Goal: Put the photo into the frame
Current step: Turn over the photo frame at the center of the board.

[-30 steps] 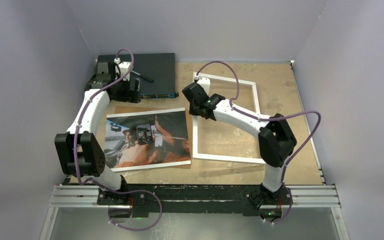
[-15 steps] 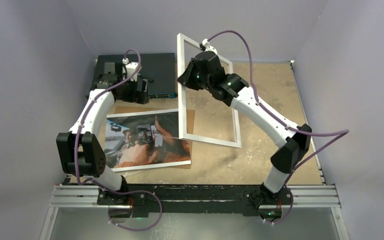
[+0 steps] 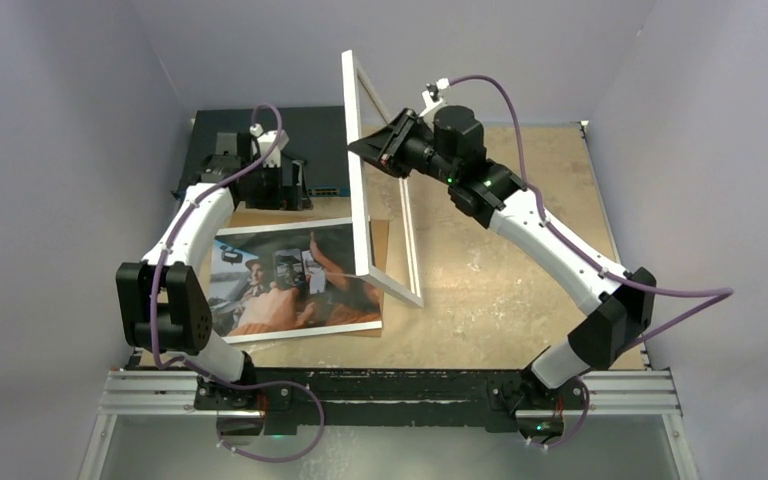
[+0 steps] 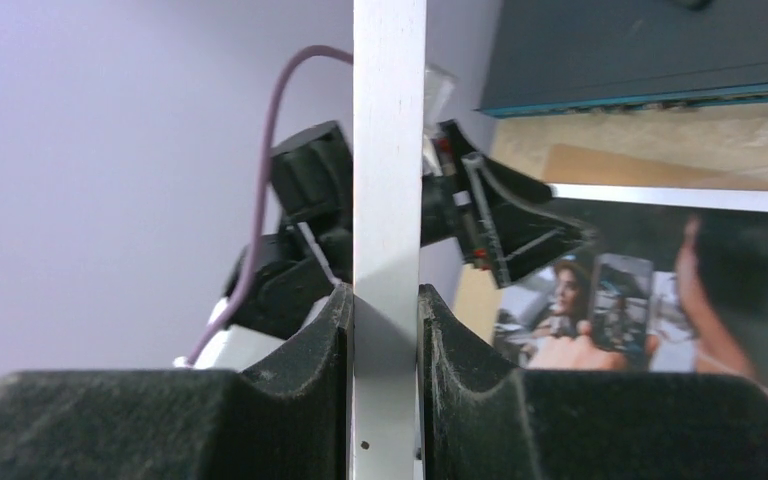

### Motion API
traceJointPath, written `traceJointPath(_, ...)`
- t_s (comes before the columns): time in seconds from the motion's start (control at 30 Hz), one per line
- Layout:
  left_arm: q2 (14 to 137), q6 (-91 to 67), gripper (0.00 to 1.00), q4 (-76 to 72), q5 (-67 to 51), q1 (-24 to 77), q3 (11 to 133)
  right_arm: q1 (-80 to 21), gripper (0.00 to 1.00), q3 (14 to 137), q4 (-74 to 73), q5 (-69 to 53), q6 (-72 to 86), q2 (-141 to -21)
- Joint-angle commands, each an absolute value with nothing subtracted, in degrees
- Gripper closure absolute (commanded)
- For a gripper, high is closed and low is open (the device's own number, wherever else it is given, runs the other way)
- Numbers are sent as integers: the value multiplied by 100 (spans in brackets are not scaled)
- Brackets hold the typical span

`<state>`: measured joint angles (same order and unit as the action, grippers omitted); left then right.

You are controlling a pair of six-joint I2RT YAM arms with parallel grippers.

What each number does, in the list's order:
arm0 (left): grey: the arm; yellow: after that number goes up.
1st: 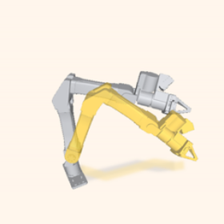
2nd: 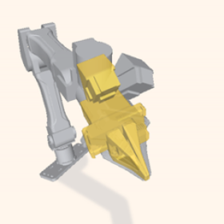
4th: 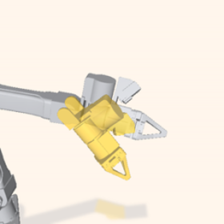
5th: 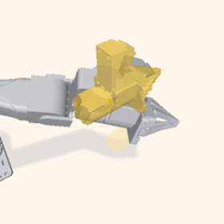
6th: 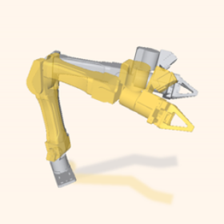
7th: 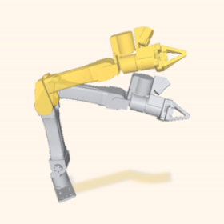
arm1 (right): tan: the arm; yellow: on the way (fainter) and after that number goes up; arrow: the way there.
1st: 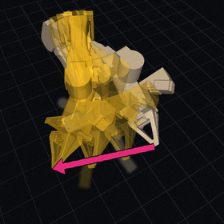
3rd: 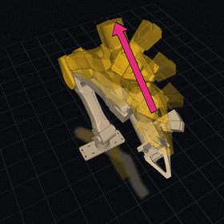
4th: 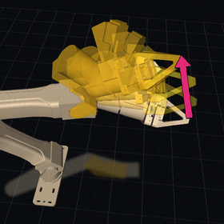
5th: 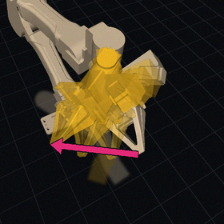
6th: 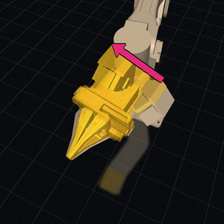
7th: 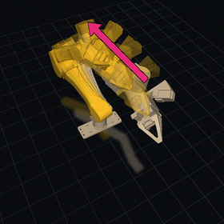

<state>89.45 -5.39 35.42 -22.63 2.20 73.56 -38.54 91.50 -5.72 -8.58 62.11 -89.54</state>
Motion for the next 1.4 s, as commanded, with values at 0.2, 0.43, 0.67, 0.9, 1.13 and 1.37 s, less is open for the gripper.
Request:
traceJointPath(0.2, 8868, -748, 0, 3296, -2364, 573, 7514, -3454, 100, 7681, 2489, -2030, 7763, -8333)
traceJointPath(0.43, 8666, -925, 0, 3316, -2534, 598, 7808, -3287, 100, 7030, 3220, -2306, 8153, -8293)
traceJointPath(0.67, 8497, -1128, 0, 3246, -2464, 886, 8235, -3052, 100, 6441, 3603, -2642, 8309, -8226)
traceJointPath(0.9, 8585, -1223, 0, 3206, -2239, 1404, 8550, -2699, 100, 5980, 3718, -2891, 8355, -7982)
traceJointPath(1.13, 8804, -1307, 0, 3199, -1927, 2018, 9167, -2354, 100, 5874, 3353, -3093, 8146, -7780)
traceJointPath(1.37, 8790, -1325, 0, 3160, -1670, 2550, 9375, -1980, 80, 5951, 2544, -3243, 7641, -7583)
